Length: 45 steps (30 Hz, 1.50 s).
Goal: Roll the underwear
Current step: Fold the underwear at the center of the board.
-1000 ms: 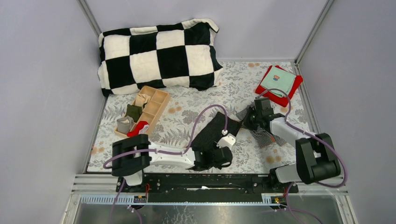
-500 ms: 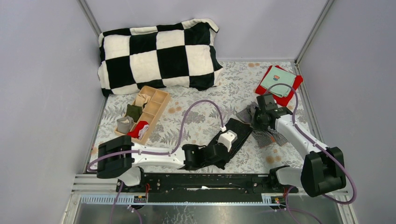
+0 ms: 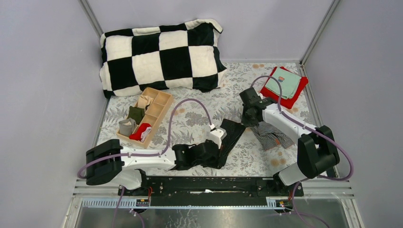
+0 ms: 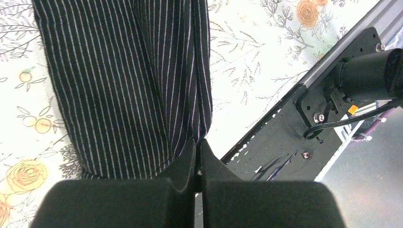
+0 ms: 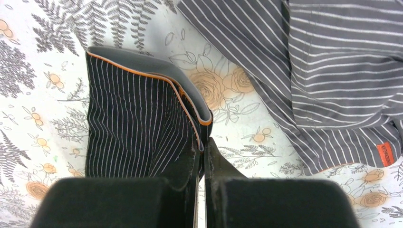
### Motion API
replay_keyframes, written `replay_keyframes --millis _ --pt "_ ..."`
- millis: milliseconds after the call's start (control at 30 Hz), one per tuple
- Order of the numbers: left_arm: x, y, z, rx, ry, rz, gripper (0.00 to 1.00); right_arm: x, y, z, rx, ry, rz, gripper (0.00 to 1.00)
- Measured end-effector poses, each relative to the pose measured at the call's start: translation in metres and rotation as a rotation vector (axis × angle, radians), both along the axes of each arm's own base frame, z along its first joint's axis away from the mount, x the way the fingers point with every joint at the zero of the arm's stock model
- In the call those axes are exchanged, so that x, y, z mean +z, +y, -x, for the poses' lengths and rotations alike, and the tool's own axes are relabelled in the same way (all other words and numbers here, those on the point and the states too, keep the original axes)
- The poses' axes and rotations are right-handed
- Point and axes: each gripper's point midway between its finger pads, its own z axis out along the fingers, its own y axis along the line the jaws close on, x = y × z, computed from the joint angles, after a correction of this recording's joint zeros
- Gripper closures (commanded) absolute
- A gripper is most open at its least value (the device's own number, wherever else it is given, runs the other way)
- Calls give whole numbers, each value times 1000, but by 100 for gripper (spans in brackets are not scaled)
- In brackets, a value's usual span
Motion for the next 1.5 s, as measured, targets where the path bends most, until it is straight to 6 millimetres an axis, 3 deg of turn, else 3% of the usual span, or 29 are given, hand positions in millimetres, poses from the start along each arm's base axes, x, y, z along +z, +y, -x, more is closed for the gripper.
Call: replay_keyframes --millis 167,367,967,1500 --pt "3 13 -6 34 1 29 100 6 10 -11 13 -2 16 100" --pt "3 23 -4 50 8 50 100 10 37 -23 74 -2 43 100" --pt "-19 67 10 112 61 68 100 18 100 -29 217 1 126 100" --pt "3 86 9 176 43 166 92 21 118 -33 231 -21 148 100"
